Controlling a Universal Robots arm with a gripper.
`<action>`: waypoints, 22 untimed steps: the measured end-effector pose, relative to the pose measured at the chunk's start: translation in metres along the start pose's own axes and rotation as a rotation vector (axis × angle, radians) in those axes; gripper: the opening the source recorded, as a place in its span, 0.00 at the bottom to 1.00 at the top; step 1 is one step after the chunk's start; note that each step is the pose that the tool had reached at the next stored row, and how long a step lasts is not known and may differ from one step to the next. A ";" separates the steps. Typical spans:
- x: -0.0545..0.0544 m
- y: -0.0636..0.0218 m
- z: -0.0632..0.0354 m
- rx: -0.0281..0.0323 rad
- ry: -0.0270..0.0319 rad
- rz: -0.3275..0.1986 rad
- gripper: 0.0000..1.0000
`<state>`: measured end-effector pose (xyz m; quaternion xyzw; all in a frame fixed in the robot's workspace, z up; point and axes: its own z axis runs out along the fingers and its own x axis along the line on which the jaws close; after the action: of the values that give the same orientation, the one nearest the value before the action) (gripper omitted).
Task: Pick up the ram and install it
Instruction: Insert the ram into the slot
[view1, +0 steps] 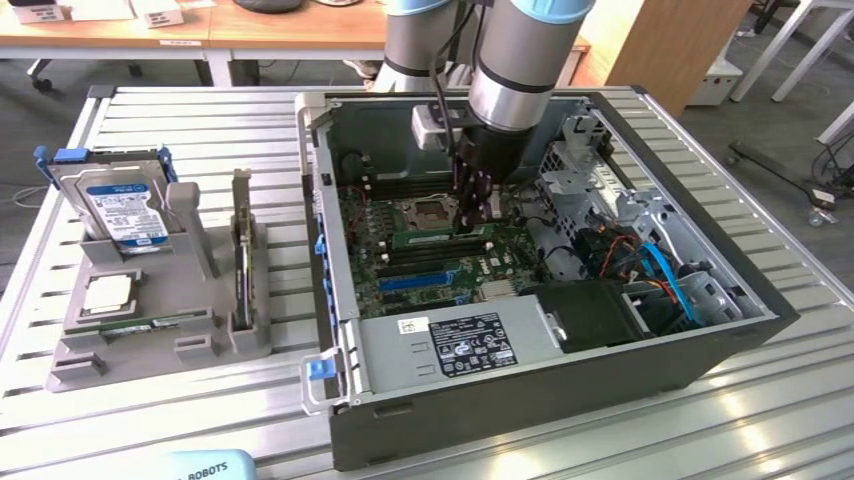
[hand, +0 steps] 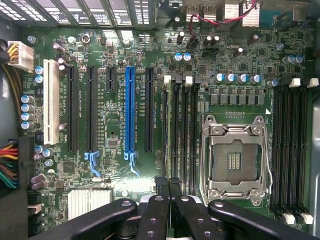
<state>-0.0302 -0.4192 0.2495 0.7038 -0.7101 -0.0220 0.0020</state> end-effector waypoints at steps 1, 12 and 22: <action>0.000 0.0000 0.0000 0.0000 0.0000 0.000 0.12; 0.002 -0.0002 0.0051 0.0001 -0.0002 0.000 0.12; -0.001 -0.0003 0.0070 0.0002 -0.0006 0.000 0.12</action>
<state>-0.0302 -0.4185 0.2425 0.7038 -0.7101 -0.0221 0.0017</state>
